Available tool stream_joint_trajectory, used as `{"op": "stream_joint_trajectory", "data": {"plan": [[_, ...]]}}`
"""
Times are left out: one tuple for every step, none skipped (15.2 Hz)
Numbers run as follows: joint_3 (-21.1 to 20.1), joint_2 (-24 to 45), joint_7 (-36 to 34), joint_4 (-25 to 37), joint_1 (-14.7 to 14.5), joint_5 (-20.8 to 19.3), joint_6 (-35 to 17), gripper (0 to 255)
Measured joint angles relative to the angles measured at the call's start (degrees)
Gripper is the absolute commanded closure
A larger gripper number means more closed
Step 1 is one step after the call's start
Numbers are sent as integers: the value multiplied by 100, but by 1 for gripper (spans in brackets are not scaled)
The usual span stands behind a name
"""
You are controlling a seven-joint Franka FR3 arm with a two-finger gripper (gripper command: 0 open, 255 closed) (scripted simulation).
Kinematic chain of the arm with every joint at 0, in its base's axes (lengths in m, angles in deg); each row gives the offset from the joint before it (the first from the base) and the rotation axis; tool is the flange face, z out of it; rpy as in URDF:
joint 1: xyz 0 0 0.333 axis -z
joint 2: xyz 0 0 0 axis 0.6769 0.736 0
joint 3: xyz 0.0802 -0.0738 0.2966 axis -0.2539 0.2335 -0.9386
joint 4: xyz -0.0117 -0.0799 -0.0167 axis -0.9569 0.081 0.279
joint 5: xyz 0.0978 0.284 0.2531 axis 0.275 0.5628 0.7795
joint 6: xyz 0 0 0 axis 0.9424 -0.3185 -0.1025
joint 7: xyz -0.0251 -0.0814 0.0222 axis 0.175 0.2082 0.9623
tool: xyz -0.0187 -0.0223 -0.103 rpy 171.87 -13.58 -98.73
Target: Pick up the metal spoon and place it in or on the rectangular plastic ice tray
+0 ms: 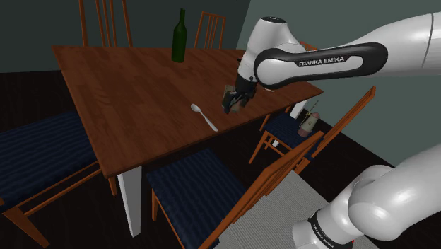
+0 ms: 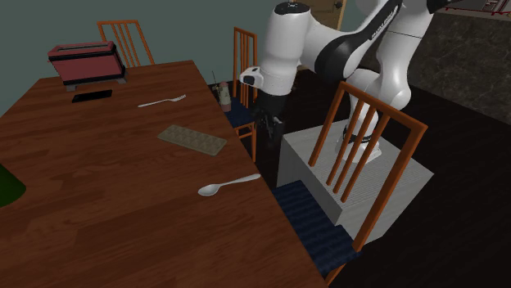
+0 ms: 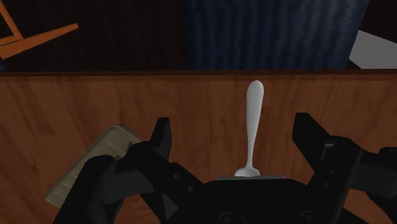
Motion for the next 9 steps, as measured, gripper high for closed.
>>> {"op": "stream_joint_trajectory", "data": {"plan": [[-41,221,-93,102,-2,-82,-116,0],[-72,487,-180,248,2,-177,-235,0],[-114,685,-291,365,-15,-266,-307,0],[-142,904,-382,527,-26,-360,-358,0],[-167,1118,-473,707,-42,-454,-383,0],[-180,1346,-572,831,-58,-564,-478,0],[-200,1584,-688,1001,-92,-672,-532,0],[-209,1834,-782,1223,-125,-779,-547,0],[-208,2066,-854,1457,-157,-873,-535,0]]}}
